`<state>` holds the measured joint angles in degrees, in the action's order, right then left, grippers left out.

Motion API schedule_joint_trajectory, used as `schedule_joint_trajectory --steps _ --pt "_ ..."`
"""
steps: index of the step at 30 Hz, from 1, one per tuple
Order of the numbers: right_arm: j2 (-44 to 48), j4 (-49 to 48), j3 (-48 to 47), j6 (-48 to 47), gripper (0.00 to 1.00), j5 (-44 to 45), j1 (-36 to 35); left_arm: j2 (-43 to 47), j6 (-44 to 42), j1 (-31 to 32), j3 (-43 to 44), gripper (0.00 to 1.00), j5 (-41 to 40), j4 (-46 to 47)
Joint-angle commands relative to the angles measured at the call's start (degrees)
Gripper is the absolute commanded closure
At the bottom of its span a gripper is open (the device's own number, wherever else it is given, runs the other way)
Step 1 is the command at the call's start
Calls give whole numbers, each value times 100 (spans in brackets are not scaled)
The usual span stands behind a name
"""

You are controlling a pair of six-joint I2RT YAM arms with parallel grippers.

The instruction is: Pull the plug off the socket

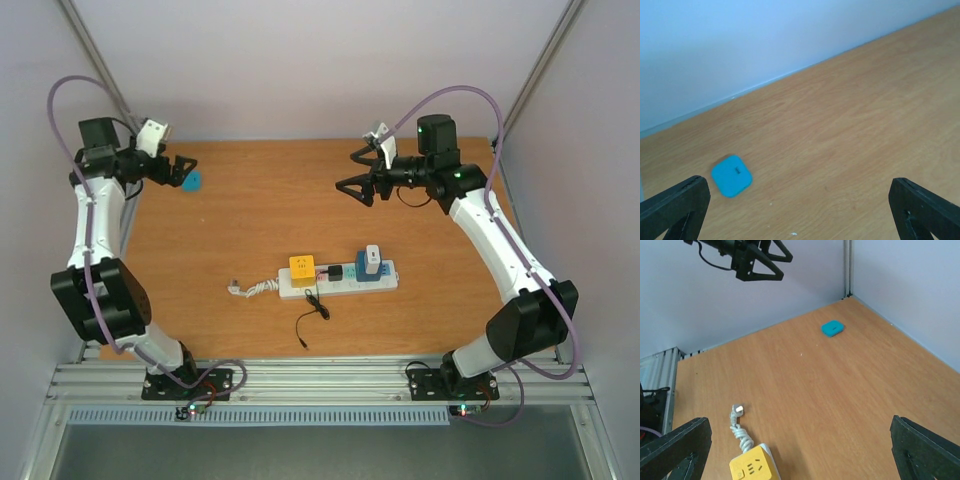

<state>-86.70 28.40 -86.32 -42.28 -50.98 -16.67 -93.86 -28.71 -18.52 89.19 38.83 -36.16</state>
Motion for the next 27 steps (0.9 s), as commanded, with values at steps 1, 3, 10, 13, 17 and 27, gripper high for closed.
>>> schedule_joint_trajectory --steps 1,3,10,13,17,27 --pt "27 381 76 -1274 2 -81 3 428 -1184 362 -394 0 516 -268" --pt "-17 785 72 -1853 1 -45 -90 686 -1541 573 -725 0 622 -284" --pt "-215 1926 155 -3095 3 509 -757 1140 -2114 1609 -1777 0 1117 -573" --pt "-400 2306 135 -3407 7 706 -984 1232 -2230 2098 -2221 0 1241 -524" --pt "-600 2388 244 -3689 11 959 -1153 1517 -2172 2416 -2956 0 1557 20" --pt "-876 2039 924 -3963 25 1687 -1500 1760 -2094 3238 -4117 3 1334 1453"
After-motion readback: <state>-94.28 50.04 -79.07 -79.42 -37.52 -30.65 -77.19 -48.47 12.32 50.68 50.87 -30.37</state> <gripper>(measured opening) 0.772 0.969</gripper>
